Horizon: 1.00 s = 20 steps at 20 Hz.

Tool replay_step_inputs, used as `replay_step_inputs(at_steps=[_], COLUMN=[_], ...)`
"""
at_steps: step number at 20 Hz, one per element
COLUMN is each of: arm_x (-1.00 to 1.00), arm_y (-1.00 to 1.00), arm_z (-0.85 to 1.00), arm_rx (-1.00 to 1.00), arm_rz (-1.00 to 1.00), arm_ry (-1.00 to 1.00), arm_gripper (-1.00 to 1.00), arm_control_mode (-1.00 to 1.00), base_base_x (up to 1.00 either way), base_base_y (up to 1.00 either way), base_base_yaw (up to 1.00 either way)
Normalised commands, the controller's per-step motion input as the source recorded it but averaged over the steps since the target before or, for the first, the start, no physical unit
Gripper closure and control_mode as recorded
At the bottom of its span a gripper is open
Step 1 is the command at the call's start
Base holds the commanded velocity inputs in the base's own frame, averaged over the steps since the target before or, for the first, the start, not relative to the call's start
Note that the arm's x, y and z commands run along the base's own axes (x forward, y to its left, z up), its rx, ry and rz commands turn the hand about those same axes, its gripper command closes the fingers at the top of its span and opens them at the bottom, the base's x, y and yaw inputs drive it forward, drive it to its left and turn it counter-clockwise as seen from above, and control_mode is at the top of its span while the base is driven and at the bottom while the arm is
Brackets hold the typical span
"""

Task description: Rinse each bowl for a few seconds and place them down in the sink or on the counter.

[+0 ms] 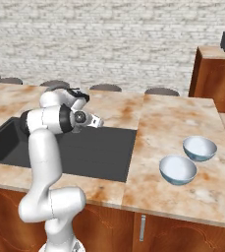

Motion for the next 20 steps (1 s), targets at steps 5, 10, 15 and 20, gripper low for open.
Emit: replay_step_inputs(at_steps=[5,10,15,20], arm_x=[-0.01,0.07,0.04,0.02], arm_y=[-0.50,-0.29,-0.26,-0.26], arm_z=[-0.18,0.27,0.37,0.39], arm_rx=[0.05,0.07,0.08,0.07], arm_rz=[-0.07,-0.02,0.00,0.00], arm_ry=[0.13,0.01,0.00,0.00], arm_gripper=[1.00,1.00,1.00,1.00], arm_control_mode=[-1.00,-1.00,-1.00,-1.00], base_base_x=[0.00,0.00,0.00,0.00], base_base_y=[0.00,0.00,0.00,0.00], base_base_yaw=[0.00,0.00,0.00,0.00])
